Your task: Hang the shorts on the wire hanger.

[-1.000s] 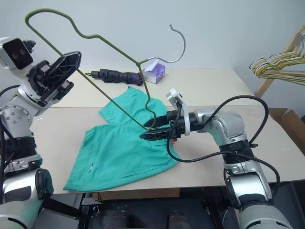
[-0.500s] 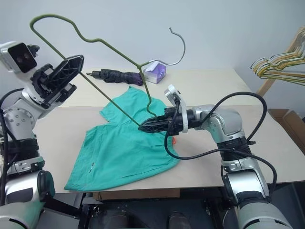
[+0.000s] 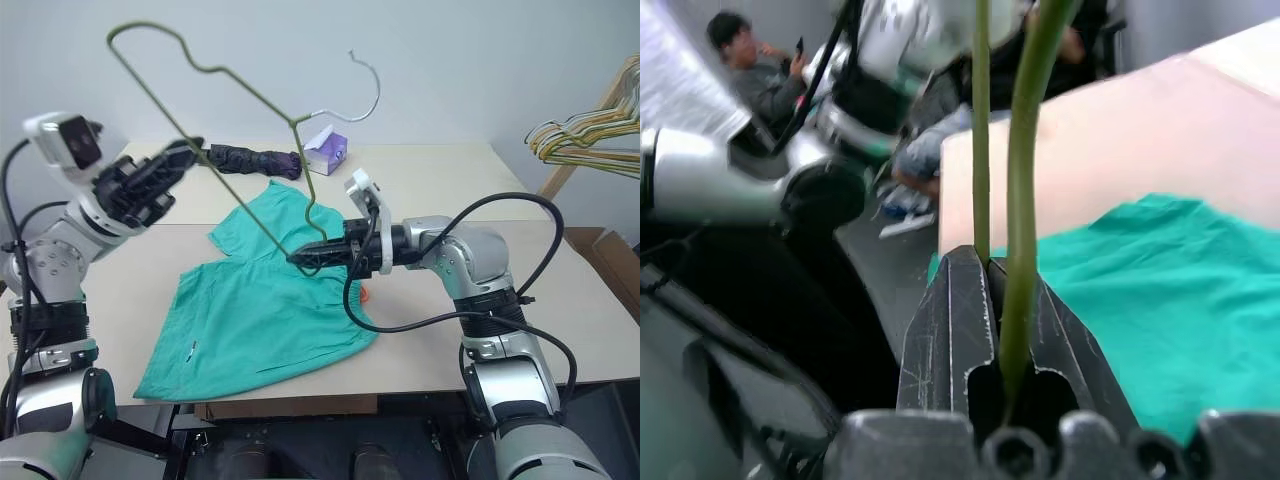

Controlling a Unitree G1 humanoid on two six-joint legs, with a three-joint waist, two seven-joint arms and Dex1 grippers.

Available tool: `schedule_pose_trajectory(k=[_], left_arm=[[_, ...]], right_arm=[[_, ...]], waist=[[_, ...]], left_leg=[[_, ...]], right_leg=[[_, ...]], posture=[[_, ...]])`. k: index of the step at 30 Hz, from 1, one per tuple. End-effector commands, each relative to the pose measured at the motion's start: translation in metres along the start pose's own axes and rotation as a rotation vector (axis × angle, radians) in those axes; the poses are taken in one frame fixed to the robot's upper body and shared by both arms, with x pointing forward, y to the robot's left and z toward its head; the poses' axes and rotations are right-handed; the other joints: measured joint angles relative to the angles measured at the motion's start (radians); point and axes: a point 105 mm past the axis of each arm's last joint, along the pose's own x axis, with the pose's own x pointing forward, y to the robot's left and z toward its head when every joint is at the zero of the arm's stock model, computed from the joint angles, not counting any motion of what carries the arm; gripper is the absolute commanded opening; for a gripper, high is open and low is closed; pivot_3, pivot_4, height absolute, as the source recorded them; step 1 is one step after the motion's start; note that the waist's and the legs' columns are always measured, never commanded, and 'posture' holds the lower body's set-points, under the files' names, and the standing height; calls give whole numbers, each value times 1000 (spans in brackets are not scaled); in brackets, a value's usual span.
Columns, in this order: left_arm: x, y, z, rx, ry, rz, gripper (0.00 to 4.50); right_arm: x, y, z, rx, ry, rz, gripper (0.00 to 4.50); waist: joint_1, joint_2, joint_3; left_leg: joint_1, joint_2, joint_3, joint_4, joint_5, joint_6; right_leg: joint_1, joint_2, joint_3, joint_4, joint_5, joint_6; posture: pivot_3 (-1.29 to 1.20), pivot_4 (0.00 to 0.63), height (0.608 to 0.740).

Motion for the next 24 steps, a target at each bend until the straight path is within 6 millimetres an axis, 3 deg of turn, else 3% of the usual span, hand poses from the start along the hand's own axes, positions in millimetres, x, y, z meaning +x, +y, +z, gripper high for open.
schedule_pose_trajectory(k=[1,5,10,15,17,21,24], left_arm=[[-11,15,-12,-75,81,117,3254],[-51,36,-63,-19,434,358,4492],[-79,34,-80,167,732,415,4492],[-79,18,-89,270,899,317,4492],[-74,8,-93,297,950,237,4492],[-61,2,-91,319,945,178,4492],[-55,2,-90,337,945,170,4492]], right_arm=[[-10,7,30,-45,-127,-29,0],[-42,11,31,-11,-145,-176,0],[-93,27,-16,215,12,-358,0],[-127,38,-68,416,177,-562,0],[-141,51,-95,556,252,-573,0],[-167,62,-126,862,266,-606,0],[-178,63,-135,941,262,-624,0]], waist=[[0,0,0],[0,0,0],[17,0,0],[18,1,1],[13,1,1],[-1,0,1],[-10,0,1]], left_leg=[[0,0,0,0,0,0],[0,0,0,-1,0,0],[-4,0,0,-1,-1,-1],[-4,0,1,-1,-1,0],[-4,0,1,-1,-1,0],[-2,0,1,0,-1,0],[1,0,2,1,-1,0]], right_leg=[[0,0,0,0,0,0],[0,0,0,0,0,0],[-2,-1,-2,-2,0,0],[-3,-1,0,-3,0,0],[-3,-1,0,-2,0,0],[-1,-1,1,-2,0,0],[1,-1,2,-3,0,0]], posture=[[80,0,740],[76,0,740],[60,0,740],[29,0,740],[23,0,740],[30,0,740],[36,0,740]])
